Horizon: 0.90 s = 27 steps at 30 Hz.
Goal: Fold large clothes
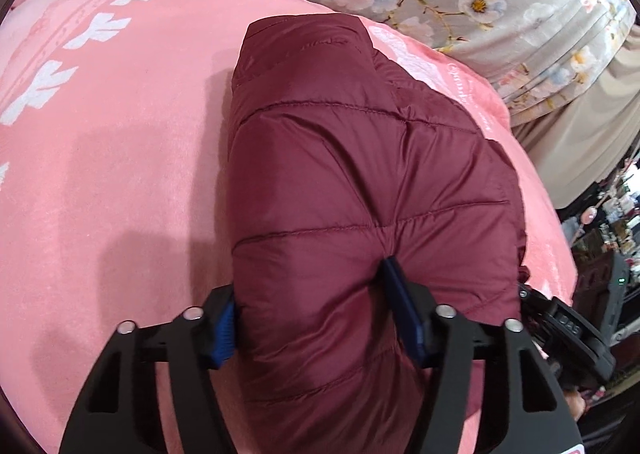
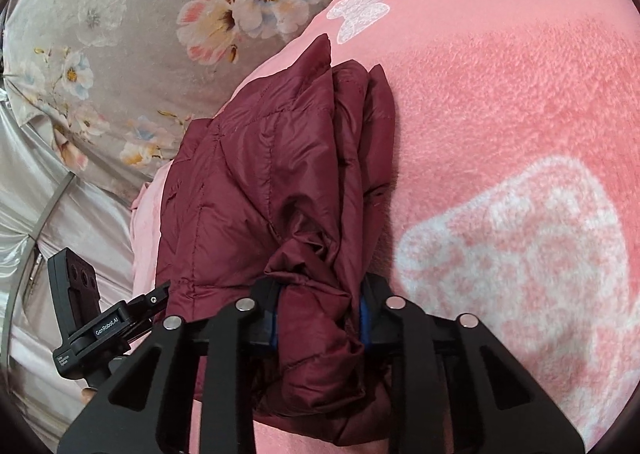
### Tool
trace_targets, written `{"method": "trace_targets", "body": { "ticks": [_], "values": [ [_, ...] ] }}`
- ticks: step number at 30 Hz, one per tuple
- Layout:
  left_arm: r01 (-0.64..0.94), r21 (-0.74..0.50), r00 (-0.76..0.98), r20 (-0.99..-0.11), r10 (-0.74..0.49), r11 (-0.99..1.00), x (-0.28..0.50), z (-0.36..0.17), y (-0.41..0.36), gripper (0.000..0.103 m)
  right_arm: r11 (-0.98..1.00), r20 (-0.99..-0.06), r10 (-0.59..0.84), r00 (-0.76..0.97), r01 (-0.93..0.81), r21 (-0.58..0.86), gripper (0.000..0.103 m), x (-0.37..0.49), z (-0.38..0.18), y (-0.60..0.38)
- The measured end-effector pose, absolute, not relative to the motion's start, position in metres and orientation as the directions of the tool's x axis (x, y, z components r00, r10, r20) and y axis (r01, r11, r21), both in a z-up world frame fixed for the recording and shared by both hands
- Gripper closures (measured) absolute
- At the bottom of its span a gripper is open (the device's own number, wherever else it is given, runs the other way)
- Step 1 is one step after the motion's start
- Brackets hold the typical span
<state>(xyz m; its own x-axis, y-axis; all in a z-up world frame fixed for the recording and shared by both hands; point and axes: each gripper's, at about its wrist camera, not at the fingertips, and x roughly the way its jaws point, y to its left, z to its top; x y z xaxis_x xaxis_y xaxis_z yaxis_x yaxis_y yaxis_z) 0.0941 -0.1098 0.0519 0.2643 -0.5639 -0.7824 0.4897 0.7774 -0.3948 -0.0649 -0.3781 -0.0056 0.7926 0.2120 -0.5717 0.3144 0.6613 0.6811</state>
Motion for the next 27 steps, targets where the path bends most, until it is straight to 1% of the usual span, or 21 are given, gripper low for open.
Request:
{"method": "trace_targets", "body": {
  "ticks": [2, 5, 6, 8, 10, 12, 13, 14, 15, 16, 17, 20, 24, 27],
  "values": [
    [0.49, -0.418, 0.248, -0.775, -0.582, 0.765, 0.095, 0.053, -0.106, 0.049, 0.642, -0.556, 0.232, 0.798, 0.304, 0.704, 0.08, -0.067, -0.008, -0.38],
    [0.495, -0.434, 0.235, -0.766, -0.598, 0.752, 0.094, 0.053, -0.104, 0.048, 0.591, -0.525, 0.274, 0.805, 0.289, 0.753, 0.079, -0.067, -0.013, -0.385],
    [0.496, -0.434, 0.233, -0.767, -0.597, 0.752, 0.095, 0.052, -0.104, 0.047, 0.579, -0.518, 0.286, 0.806, 0.286, 0.764, 0.078, -0.067, -0.015, -0.387],
    [0.484, -0.445, 0.218, -0.772, -0.597, 0.753, 0.099, 0.05, -0.107, 0.042, 0.571, -0.513, 0.303, 0.803, 0.279, 0.772, 0.073, -0.064, -0.015, -0.389],
    [0.472, -0.461, 0.203, -0.773, -0.601, 0.752, 0.102, 0.047, -0.109, 0.038, 0.581, -0.525, 0.296, 0.798, 0.286, 0.762, 0.07, -0.06, -0.013, -0.387],
    [0.469, -0.458, 0.204, -0.775, -0.598, 0.755, 0.104, 0.047, -0.112, 0.038, 0.605, -0.542, 0.276, 0.794, 0.295, 0.74, 0.071, -0.058, -0.009, -0.384],
    [0.47, -0.452, 0.211, -0.776, -0.594, 0.758, 0.104, 0.05, -0.114, 0.041, 0.62, -0.547, 0.258, 0.797, 0.297, 0.726, 0.076, -0.057, -0.005, -0.381],
    [0.474, -0.444, 0.222, -0.775, -0.591, 0.761, 0.102, 0.054, -0.113, 0.049, 0.63, -0.548, 0.248, 0.799, 0.297, 0.718, 0.082, -0.058, -0.002, -0.38],
    [0.49, -0.429, 0.239, -0.771, -0.59, 0.759, 0.099, 0.061, -0.113, 0.054, 0.642, -0.547, 0.235, 0.804, 0.294, 0.708, 0.084, -0.06, 0.005, -0.377],
    [0.514, -0.413, 0.256, -0.763, -0.594, 0.752, 0.096, 0.069, -0.112, 0.063, 0.653, -0.542, 0.225, 0.81, 0.287, 0.701, 0.087, -0.061, 0.013, -0.375],
    [0.529, -0.405, 0.268, -0.754, -0.599, 0.746, 0.094, 0.076, -0.113, 0.069, 0.663, -0.533, 0.216, 0.818, 0.278, 0.695, 0.089, -0.062, 0.022, -0.372],
    [0.592, -0.365, 0.318, -0.713, -0.625, 0.718, 0.088, 0.111, -0.111, 0.073, 0.706, -0.51, 0.188, 0.839, 0.246, 0.664, 0.09, -0.063, 0.053, -0.362],
    [0.664, -0.288, 0.393, -0.651, -0.649, 0.691, 0.083, 0.153, -0.109, 0.073, 0.78, -0.467, 0.146, 0.872, 0.189, 0.597, 0.091, -0.055, 0.103, -0.343],
    [0.702, -0.219, 0.462, -0.582, -0.669, 0.677, 0.086, 0.185, -0.102, 0.073, 0.844, -0.427, 0.101, 0.899, 0.15, 0.515, 0.091, -0.04, 0.143, -0.328]
  ]
}}
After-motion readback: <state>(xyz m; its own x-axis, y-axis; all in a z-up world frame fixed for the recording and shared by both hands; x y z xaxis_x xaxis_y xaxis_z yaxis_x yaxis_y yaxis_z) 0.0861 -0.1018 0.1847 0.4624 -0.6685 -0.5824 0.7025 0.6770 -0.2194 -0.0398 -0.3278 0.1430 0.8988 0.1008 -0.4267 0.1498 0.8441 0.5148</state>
